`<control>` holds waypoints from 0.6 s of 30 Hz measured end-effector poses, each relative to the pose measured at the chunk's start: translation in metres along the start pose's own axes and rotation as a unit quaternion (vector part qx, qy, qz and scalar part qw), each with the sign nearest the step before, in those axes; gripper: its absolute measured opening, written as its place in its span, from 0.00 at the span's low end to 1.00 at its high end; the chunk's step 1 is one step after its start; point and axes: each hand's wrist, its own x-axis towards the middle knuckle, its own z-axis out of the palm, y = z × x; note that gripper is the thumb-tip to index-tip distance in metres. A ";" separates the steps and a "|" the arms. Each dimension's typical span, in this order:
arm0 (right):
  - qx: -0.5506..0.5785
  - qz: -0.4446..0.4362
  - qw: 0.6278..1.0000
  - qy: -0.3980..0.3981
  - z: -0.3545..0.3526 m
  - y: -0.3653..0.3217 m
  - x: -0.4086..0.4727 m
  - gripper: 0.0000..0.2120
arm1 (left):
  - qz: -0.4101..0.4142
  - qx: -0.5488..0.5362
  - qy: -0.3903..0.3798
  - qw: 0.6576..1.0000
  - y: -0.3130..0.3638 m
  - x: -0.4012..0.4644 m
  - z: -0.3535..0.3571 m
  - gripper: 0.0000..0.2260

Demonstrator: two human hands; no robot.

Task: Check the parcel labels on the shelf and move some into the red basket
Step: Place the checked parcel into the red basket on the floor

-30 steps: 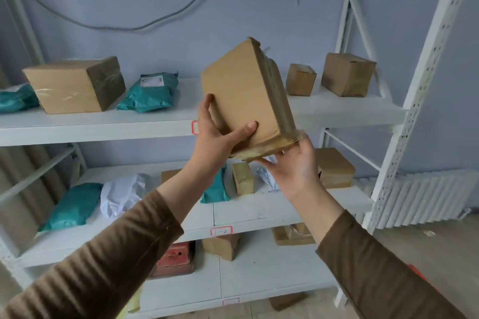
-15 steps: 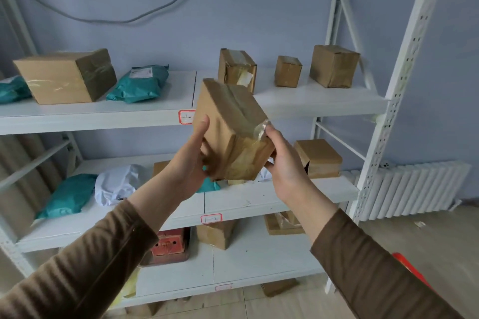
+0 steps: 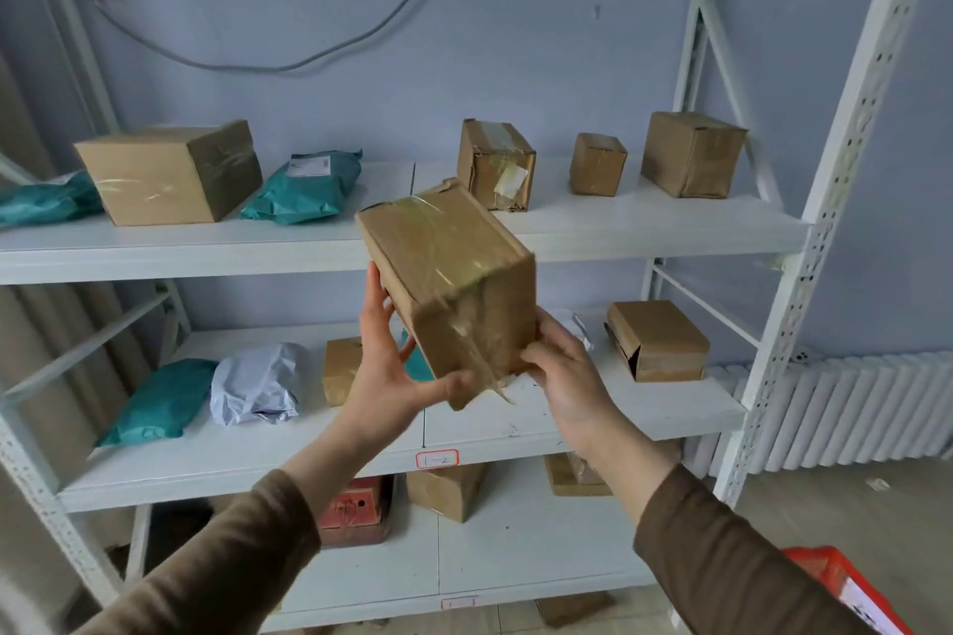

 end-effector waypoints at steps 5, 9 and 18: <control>0.072 0.030 0.997 0.009 -0.003 0.008 0.010 0.23 | 0.055 0.038 0.010 0.998 -0.013 0.002 0.002 0.64; 0.107 0.048 0.993 -0.026 -0.009 0.002 0.014 0.19 | -0.044 -0.086 -0.012 0.995 -0.022 0.012 -0.009 0.46; 0.036 0.103 0.981 -0.161 -0.007 -0.009 0.018 0.42 | -0.238 -0.454 -0.007 0.859 -0.027 0.024 -0.001 0.36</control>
